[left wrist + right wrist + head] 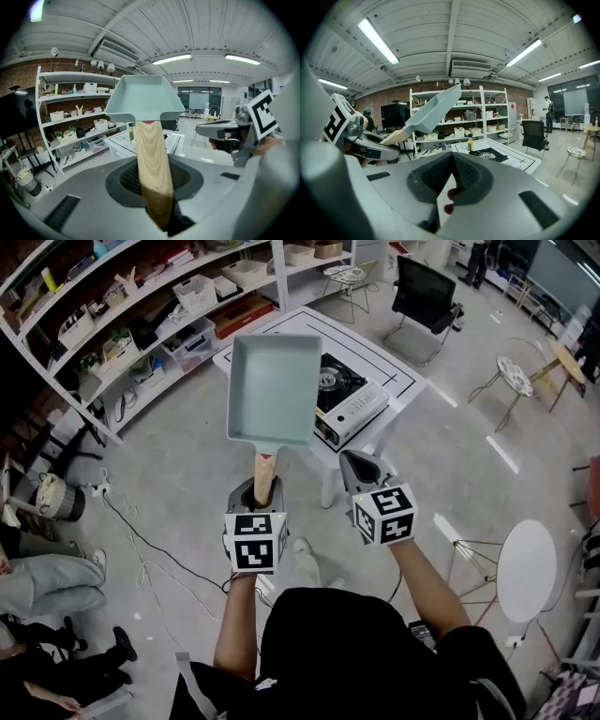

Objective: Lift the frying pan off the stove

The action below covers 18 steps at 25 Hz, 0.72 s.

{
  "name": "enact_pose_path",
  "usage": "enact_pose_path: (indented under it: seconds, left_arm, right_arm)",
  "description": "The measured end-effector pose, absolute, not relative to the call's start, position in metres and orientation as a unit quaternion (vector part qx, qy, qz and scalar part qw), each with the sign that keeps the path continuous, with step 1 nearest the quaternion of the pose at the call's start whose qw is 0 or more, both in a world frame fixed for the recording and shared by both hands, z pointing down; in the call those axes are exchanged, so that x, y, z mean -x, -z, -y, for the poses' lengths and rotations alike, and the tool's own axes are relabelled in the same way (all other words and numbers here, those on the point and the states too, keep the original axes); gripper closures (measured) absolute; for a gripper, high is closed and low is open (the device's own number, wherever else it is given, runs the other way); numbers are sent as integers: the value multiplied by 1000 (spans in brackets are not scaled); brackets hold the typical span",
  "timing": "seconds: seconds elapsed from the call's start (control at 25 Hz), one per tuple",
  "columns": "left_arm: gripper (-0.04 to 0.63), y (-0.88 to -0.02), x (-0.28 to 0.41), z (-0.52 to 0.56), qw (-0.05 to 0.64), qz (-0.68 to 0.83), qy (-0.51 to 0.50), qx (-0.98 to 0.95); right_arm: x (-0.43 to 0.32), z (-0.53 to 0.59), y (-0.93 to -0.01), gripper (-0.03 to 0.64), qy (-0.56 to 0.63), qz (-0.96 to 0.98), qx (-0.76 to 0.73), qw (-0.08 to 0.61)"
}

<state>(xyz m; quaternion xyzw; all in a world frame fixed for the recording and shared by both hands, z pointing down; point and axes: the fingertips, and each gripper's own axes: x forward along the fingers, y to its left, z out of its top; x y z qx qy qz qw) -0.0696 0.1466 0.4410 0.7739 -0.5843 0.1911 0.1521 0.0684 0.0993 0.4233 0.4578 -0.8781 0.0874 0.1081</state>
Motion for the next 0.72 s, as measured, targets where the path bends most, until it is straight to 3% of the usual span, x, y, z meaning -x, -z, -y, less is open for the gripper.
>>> enact_pose_path:
  seconds: [0.72]
  left_arm:
    - [502,-436,65,-164,154,591,-187,-769]
  right_arm:
    - [-70,-114,-416,615,-83,883,-449,107]
